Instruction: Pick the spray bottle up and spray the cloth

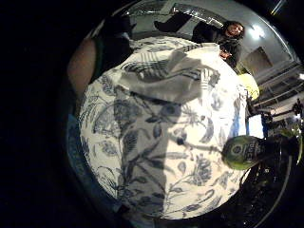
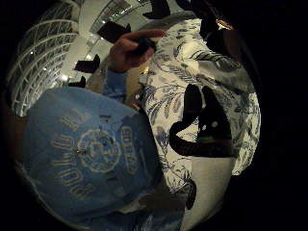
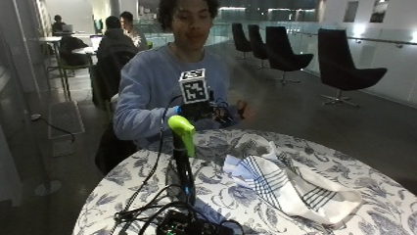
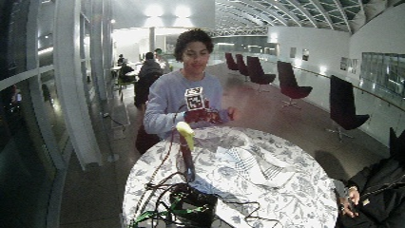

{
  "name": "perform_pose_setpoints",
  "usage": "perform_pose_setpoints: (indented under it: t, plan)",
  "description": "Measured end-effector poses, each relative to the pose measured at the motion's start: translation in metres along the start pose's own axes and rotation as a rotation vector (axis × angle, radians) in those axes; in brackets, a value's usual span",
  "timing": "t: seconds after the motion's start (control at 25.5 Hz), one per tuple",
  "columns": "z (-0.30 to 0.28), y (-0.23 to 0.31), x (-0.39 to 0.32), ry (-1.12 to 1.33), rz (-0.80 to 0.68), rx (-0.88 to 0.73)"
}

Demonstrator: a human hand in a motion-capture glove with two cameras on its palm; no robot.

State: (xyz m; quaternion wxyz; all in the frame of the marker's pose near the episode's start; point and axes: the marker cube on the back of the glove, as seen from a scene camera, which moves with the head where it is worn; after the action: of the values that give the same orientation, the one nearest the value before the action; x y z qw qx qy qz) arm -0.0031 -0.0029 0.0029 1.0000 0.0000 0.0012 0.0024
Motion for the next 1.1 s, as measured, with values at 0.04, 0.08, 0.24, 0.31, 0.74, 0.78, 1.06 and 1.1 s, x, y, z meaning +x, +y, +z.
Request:
perform_pose_setpoints:
  t: [0.04, 0.08, 0.24, 0.31, 0.74, 0.78, 1.06, 1.1]
  plan:
    - [0.001, -0.001, 0.001, 0.001, 0.0, 0.0]
    - [0.002, -0.004, 0.002, 0.003, 0.001, 0.001]
    - [0.01, -0.021, 0.017, -0.001, 0.031, -0.009]
    - [0.014, -0.03, 0.024, -0.001, 0.053, -0.024]
    - [0.017, -0.034, 0.045, 0.033, 0.108, -0.039]
    - [0.015, -0.029, 0.047, 0.038, 0.119, -0.043]
    - [0.001, 0.033, 0.056, 0.083, 0.215, -0.073]
    - [-0.002, 0.042, 0.057, 0.084, 0.232, -0.066]
